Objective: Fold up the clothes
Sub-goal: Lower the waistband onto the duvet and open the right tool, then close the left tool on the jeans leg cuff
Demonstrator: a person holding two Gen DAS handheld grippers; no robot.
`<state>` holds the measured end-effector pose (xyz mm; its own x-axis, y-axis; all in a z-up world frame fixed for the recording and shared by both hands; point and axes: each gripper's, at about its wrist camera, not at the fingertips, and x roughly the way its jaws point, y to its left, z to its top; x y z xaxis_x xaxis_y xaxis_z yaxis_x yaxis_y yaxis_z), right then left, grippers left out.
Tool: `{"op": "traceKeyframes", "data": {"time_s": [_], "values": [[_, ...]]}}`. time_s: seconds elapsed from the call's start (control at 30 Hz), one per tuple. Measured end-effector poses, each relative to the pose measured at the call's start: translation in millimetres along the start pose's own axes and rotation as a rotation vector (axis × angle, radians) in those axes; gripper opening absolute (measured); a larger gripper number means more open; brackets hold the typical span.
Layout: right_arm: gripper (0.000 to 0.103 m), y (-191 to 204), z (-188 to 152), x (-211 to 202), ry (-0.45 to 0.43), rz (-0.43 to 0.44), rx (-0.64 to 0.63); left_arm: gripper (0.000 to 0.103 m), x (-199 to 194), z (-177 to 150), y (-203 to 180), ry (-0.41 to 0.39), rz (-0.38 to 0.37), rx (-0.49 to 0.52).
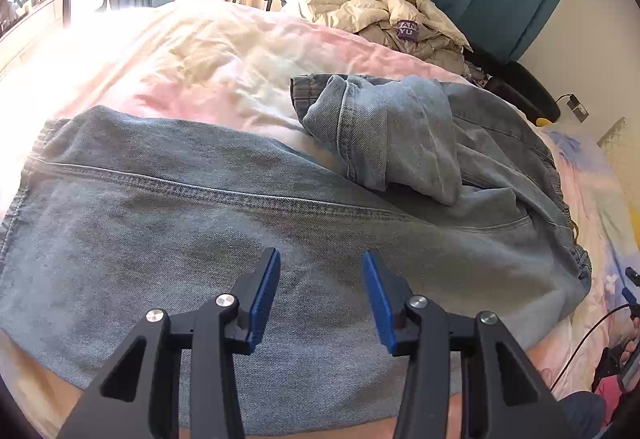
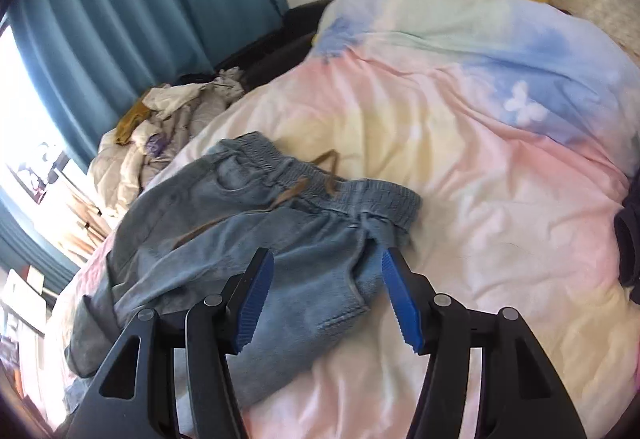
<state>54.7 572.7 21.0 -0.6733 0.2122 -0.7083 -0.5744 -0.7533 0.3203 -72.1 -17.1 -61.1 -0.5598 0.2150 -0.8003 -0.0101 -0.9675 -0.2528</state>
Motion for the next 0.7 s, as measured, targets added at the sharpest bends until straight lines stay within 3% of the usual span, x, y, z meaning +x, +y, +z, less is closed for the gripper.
{"op": "traceKeyframes", "data": {"time_s": [0.13, 0.37, 0.53, 0.7], "values": [[0.057, 74.1, -12.8, -12.2, -0.01, 0.117, -0.128, 0.044, -6.5, 0.6, 1.5, -0.019, 0.015, 0.003], [0.057, 181.9, -80.1, 5.4, 0.057, 0.341, -0.223, 0.044, -10.7, 0.9, 13.0, -0.024, -0.032, -0.04], [0.057, 218.2, -139.6, 43.2, 0.121, 0.4, -0.224, 0.044, -8.5, 8.8, 24.8, 0.025, -0.111, -0.093], [0.057, 227.0, -165.4, 63.9, 0.196, 0.358, -0.329, 0.044, 3.5, 40.5, 39.3, 0.052, -0.186, -0.19]]}}
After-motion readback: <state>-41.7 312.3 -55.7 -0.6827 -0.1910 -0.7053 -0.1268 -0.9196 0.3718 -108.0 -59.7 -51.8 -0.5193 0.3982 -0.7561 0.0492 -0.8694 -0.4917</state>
